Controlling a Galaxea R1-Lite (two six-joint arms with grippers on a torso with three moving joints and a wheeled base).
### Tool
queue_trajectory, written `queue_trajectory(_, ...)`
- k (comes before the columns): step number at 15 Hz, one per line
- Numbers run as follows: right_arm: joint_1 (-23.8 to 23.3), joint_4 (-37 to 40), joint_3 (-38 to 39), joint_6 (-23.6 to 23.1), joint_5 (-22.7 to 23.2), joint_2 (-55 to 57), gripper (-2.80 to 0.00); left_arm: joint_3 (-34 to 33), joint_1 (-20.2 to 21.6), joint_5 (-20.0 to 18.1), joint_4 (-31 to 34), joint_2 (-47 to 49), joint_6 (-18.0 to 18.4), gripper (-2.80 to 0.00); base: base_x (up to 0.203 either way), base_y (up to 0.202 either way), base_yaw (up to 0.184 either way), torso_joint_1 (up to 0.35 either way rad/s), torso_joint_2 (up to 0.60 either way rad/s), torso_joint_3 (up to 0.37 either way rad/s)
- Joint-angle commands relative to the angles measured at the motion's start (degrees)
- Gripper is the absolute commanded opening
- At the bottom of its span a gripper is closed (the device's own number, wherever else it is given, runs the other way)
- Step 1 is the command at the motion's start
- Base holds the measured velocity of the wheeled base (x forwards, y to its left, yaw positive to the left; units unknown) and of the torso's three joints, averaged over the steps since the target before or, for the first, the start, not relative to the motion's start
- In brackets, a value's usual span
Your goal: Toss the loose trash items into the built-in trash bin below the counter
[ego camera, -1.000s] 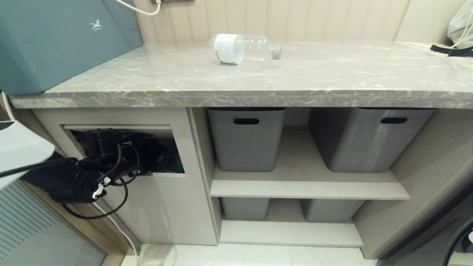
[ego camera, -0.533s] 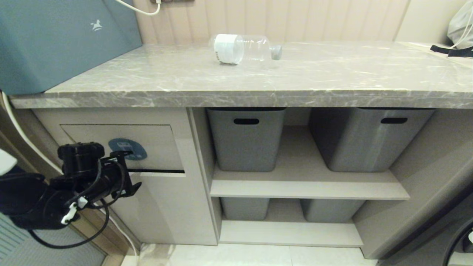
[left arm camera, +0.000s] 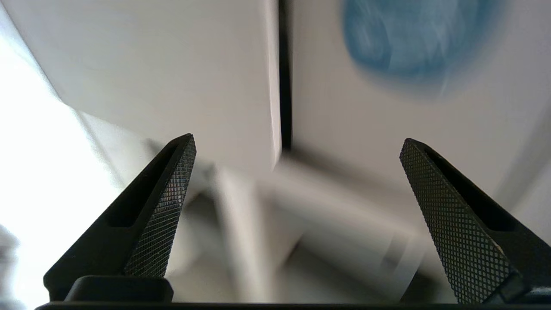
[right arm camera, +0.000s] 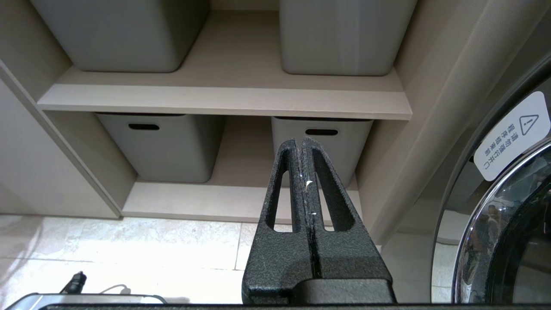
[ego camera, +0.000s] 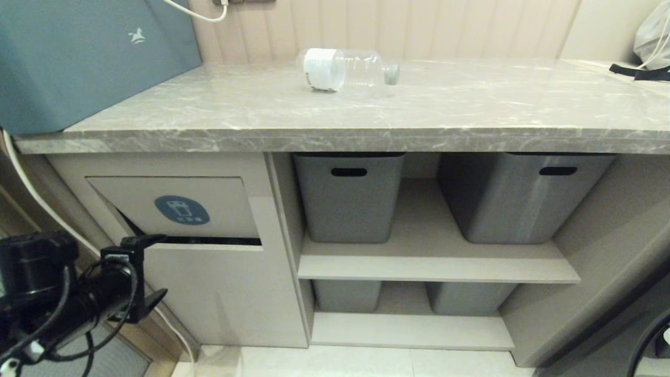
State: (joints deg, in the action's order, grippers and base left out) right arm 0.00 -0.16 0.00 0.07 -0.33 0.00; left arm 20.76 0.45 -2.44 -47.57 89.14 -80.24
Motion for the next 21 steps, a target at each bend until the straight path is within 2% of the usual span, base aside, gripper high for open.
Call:
queue_trajectory(1,0.00,-0.02,0.00,0.01,-0.02,0.09,-2.80,-3.38,0.13,-3.19,0.42,-11.27,10.91,0.00,0.000,0.000,0.000,0.000,0.00,0.000)
queue_trajectory(2,0.00,-0.02,0.00,-0.03,0.01,0.00,-2.80,-5.30,0.25,-6.49,2.29,-17.10,19.61,0.00,0.000,0.000,0.000,0.000,0.00,0.000)
queue_trajectory(3,0.00,-0.02,0.00,0.01,-0.02,0.09,-2.80,-7.14,0.41,-9.23,5.20,-23.00,29.84,0.00,0.000,0.000,0.000,0.000,0.00,0.000)
queue_trajectory(4,0.00,-0.02,0.00,0.01,-0.02,0.09,-2.80,-8.70,0.65,-10.97,8.48,-28.25,38.62,0.00,0.000,0.000,0.000,0.000,0.00,0.000)
queue_trajectory(5,0.00,-0.02,0.00,0.01,-0.02,0.09,-2.80,-10.15,0.95,-12.28,12.39,-34.00,45.95,0.00,0.000,0.000,0.000,0.000,0.00,0.000)
queue_trajectory(6,0.00,-0.02,0.00,0.01,-0.02,0.00,-2.80,-11.31,1.18,-13.20,16.77,-39.81,51.49,0.00,0.000,0.000,0.000,0.000,0.00,0.000)
queue_trajectory(8,0.00,-0.02,0.00,0.01,0.06,0.09,-2.80,-13.07,1.73,-13.24,25.72,-50.59,59.67,0.00,0.000,0.000,0.000,0.000,0.00,0.000)
queue_trajectory(11,0.00,-0.02,0.00,0.01,-0.02,0.09,-2.80,-15.58,2.28,-11.48,34.96,-65.60,69.16,0.00,0.000,0.000,0.000,0.000,0.00,0.000)
queue_trajectory(13,0.00,-0.10,0.00,0.01,-0.02,0.09,-2.80,-18.87,2.68,-8.89,37.74,-73.09,77.61,0.00,0.000,0.000,0.000,0.000,0.00,0.000)
queue_trajectory(15,0.00,-0.02,0.00,0.01,-0.01,0.08,-2.80,-20.63,1.56,0.90,40.64,-76.08,84.16,0.00,0.000,0.000,0.000,0.000,0.00,0.000)
queue_trajectory(16,0.00,-0.02,0.00,0.01,-0.02,0.07,-2.80,-20.80,0.96,2.05,44.16,-78.07,85.06,0.00,0.000,0.000,0.000,0.000,0.00,0.000)
queue_trajectory(18,0.00,-0.09,0.00,0.08,-0.02,0.00,-2.80,-20.59,-0.25,0.77,47.66,-83.29,85.61,0.00,0.000,0.000,0.000,0.000,0.00,0.000)
queue_trajectory(21,0.00,-0.02,0.00,0.01,-0.02,0.02,-2.80,-20.87,-0.77,0.99,47.81,-89.17,85.91,0.00,0.000,0.000,0.000,0.000,0.00,0.000)
